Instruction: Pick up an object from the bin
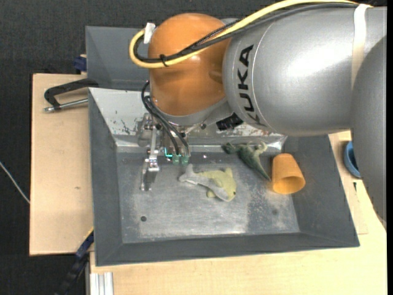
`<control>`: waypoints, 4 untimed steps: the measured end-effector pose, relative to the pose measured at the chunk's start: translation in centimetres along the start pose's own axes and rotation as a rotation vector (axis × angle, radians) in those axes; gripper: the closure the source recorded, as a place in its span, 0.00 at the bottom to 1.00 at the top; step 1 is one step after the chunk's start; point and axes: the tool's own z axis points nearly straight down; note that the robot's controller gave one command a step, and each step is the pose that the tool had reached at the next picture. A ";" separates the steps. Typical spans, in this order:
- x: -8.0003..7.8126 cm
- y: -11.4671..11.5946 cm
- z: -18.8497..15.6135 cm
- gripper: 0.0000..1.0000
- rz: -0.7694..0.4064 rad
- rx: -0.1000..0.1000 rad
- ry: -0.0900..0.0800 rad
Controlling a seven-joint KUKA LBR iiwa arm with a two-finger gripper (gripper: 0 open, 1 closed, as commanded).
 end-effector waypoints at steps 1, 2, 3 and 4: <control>2.3 -8.1 7.3 0.00 -0.045 0.005 0.001; 0.6 -17.3 10.7 0.00 -0.111 0.004 -0.005; -2.3 -18.9 16.6 0.00 -0.209 0.000 -0.012; -2.3 -18.8 16.4 1.00 -0.209 -0.001 -0.012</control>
Offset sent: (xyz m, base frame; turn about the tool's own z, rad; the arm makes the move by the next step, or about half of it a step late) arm -0.0217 -0.0765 -0.0693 -0.0507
